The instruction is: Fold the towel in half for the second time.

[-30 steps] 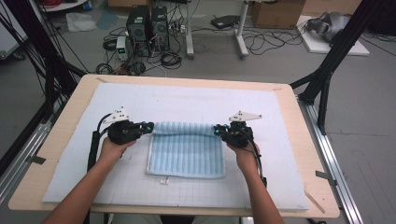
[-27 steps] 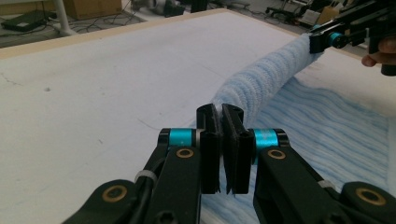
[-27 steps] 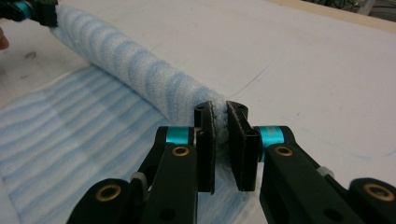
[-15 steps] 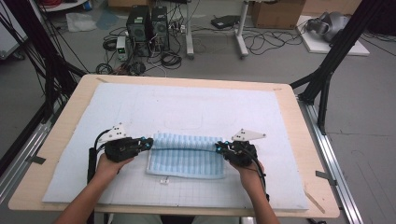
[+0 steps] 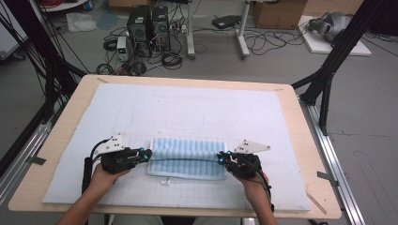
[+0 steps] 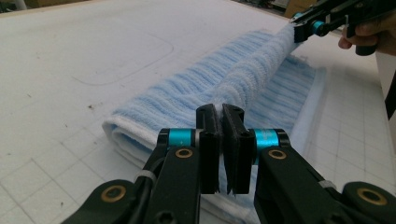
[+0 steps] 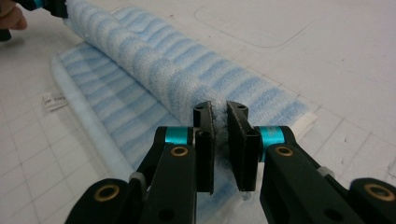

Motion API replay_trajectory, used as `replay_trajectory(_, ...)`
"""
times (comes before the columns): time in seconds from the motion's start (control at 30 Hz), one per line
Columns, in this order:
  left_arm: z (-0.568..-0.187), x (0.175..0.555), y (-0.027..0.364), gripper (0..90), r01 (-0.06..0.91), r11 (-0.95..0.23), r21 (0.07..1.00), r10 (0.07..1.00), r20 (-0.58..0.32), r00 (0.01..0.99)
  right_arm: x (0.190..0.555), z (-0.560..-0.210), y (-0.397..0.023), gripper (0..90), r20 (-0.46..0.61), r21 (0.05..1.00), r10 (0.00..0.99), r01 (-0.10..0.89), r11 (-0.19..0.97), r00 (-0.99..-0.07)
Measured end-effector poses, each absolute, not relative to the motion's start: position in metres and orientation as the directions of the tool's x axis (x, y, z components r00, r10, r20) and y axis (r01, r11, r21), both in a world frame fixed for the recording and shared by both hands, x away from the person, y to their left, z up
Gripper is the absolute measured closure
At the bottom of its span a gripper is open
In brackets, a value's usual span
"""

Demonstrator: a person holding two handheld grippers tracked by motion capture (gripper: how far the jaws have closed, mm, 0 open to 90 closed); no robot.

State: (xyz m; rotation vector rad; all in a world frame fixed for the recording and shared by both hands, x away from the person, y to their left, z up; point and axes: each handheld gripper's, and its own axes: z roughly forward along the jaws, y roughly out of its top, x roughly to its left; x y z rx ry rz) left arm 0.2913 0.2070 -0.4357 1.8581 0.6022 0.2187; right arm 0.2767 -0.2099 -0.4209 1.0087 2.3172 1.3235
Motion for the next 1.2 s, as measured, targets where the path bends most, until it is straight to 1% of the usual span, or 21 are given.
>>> replay_trajectory(0.03, -0.436, 0.290, 0.208, 84.8, 0.298, -0.263, 0.917, 0.501, -0.134, 0.855, 0.273, -0.421, -0.210, 81.4, 0.075, 0.838, 0.693, 0.422, 0.346, -0.717)
replay_trajectory(0.1, -0.437, 0.287, 0.208, 84.8, 0.299, -0.273, 0.914, 0.497, -0.132, 0.858, 0.267, -0.421, -0.209, 81.4, 0.082, 0.838, 0.692, 0.426, 0.342, -0.717)
replay_trajectory(0.17, -0.438, 0.284, 0.209, 84.8, 0.299, -0.287, 0.910, 0.493, -0.128, 0.861, 0.262, -0.422, -0.207, 81.4, 0.066, 0.828, 0.687, 0.424, 0.367, -0.724)
replay_trajectory(0.33, -0.443, 0.280, 0.210, 84.5, 0.313, -0.306, 0.899, 0.482, -0.137, 0.866, 0.252, -0.424, -0.205, 81.1, 0.045, 0.815, 0.677, 0.419, 0.400, -0.734)
replay_trajectory(0.4, -0.442, 0.279, 0.211, 83.0, 0.320, -0.300, 0.899, 0.488, -0.144, 0.861, 0.251, -0.425, -0.204, 78.4, 0.039, 0.808, 0.675, 0.421, 0.413, -0.737)
replay_trajectory(0.43, -0.442, 0.280, 0.211, 76.8, 0.335, -0.283, 0.899, 0.510, -0.155, 0.846, 0.250, -0.426, -0.205, 73.3, 0.034, 0.803, 0.676, 0.423, 0.421, -0.736)
replay_trajectory(0.47, -0.440, 0.281, 0.213, 67.2, 0.345, -0.257, 0.903, 0.534, -0.165, 0.829, 0.250, -0.426, -0.206, 66.3, 0.052, 0.804, 0.678, 0.434, 0.407, -0.733)
replay_trajectory(0.5, -0.439, 0.282, 0.214, 59.5, 0.353, -0.232, 0.906, 0.549, -0.178, 0.817, 0.250, -0.425, -0.209, 57.3, 0.081, 0.806, 0.688, 0.454, 0.380, -0.721)
replay_trajectory(0.53, -0.437, 0.283, 0.217, 57.8, 0.356, -0.196, 0.914, 0.567, -0.191, 0.802, 0.250, -0.424, -0.211, 54.4, 0.102, 0.815, 0.697, 0.462, 0.350, -0.710)
replay_trajectory(0.57, -0.435, 0.285, 0.219, 57.0, 0.353, -0.178, 0.918, 0.575, -0.195, 0.795, 0.251, -0.421, -0.216, 53.3, 0.133, 0.830, 0.707, 0.468, 0.304, -0.695)
replay_trajectory(0.6, -0.433, 0.286, 0.219, 56.7, 0.353, -0.152, 0.923, 0.584, -0.204, 0.786, 0.251, -0.420, -0.218, 51.8, 0.140, 0.839, 0.714, 0.465, 0.282, -0.686)
replay_trajectory(0.7, -0.429, 0.295, 0.215, 56.7, 0.357, -0.114, 0.927, 0.586, -0.227, 0.778, 0.258, -0.416, -0.221, 52.0, 0.145, 0.850, 0.744, 0.466, 0.244, -0.653)
replay_trajectory(0.8, -0.432, 0.303, 0.203, 57.9, 0.372, -0.155, 0.915, 0.595, -0.214, 0.774, 0.268, -0.418, -0.213, 52.1, 0.125, 0.841, 0.759, 0.474, 0.260, -0.639)
replay_trajectory(0.9, -0.442, 0.309, 0.188, 61.5, 0.421, -0.227, 0.878, 0.600, -0.215, 0.771, 0.278, -0.424, -0.197, 51.5, 0.069, 0.812, 0.758, 0.478, 0.335, -0.649)
replay_trajectory(1.03, -0.449, 0.305, 0.178, 67.2, 0.436, -0.310, 0.845, 0.588, -0.190, 0.786, 0.282, -0.433, -0.181, 48.9, 0.003, 0.773, 0.741, 0.472, 0.425, -0.672)
replay_trajectory(1.1, -0.450, 0.302, 0.178, 67.4, 0.431, -0.333, 0.839, 0.584, -0.175, 0.793, 0.280, -0.436, -0.178, 47.2, -0.014, 0.755, 0.729, 0.471, 0.456, -0.684)
replay_trajectory(1.2, -0.451, 0.297, 0.177, 67.2, 0.425, -0.366, 0.828, 0.573, -0.159, 0.804, 0.273, -0.441, -0.176, 40.9, -0.039, 0.743, 0.718, 0.460, 0.486, -0.695)
